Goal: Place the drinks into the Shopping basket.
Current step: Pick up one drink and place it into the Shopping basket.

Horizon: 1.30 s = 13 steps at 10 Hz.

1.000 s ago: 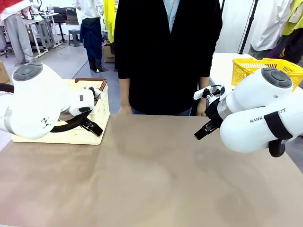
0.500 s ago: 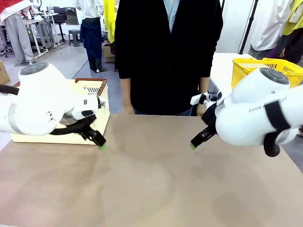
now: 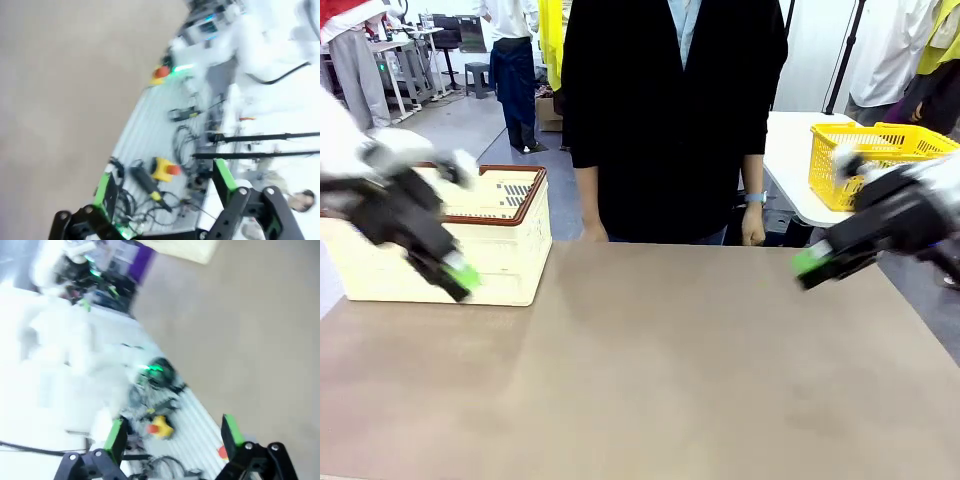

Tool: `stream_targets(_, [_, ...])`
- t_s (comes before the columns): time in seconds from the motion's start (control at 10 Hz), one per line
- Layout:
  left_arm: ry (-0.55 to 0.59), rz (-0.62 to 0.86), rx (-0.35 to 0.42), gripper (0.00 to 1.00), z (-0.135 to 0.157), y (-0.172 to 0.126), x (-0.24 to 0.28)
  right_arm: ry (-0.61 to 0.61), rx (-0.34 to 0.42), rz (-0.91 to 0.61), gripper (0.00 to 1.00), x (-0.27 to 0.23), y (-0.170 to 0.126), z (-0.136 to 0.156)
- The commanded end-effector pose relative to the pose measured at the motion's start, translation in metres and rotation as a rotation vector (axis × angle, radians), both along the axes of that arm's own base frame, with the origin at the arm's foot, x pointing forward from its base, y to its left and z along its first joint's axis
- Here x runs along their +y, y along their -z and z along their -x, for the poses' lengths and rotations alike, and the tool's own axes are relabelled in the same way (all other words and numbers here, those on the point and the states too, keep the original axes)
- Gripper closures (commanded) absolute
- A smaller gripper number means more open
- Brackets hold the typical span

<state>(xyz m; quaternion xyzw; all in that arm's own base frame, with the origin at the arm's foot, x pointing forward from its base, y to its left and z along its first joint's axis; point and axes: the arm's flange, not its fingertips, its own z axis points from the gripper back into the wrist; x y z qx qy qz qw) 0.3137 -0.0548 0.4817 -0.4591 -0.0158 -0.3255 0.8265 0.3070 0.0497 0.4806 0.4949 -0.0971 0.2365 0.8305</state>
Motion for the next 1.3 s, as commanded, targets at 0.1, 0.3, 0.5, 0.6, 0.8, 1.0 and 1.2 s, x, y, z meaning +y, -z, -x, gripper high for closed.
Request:
stream_targets(0.1, [-0.59,0.685,0.069,0.0,0.026,0.006,0.202,0.424,-0.025,-0.395,0.0,-0.138,0.019,0.055])
stream_targets(0.3, [-0.86,0.884,0.104,0.0,0.059,0.064,0.272,0.648,0.032,-0.539,0.0,-0.194,0.064,0.079])
stream_targets(0.5, [-1.02,0.93,0.082,0.0,0.075,0.091,0.289,0.771,0.101,-0.594,0.0,-0.213,0.099,0.085])
stream_targets(0.6, [-0.647,0.577,0.157,0.0,0.107,0.067,0.296,0.777,0.094,-0.493,0.0,-0.2,0.106,0.075])
stream_targets(0.8, [-0.647,0.577,0.157,0.0,0.107,0.067,0.296,0.769,0.116,-0.549,0.0,-0.28,0.064,0.082])
stream_targets(1.0, [-0.647,0.577,0.157,0.0,0.107,0.067,0.296,0.769,0.116,-0.549,0.0,-0.28,0.064,0.082])
stream_targets(1.2, [-0.647,0.577,0.157,0.0,0.107,0.067,0.296,0.769,0.116,-0.549,0.0,-0.28,0.064,0.082])
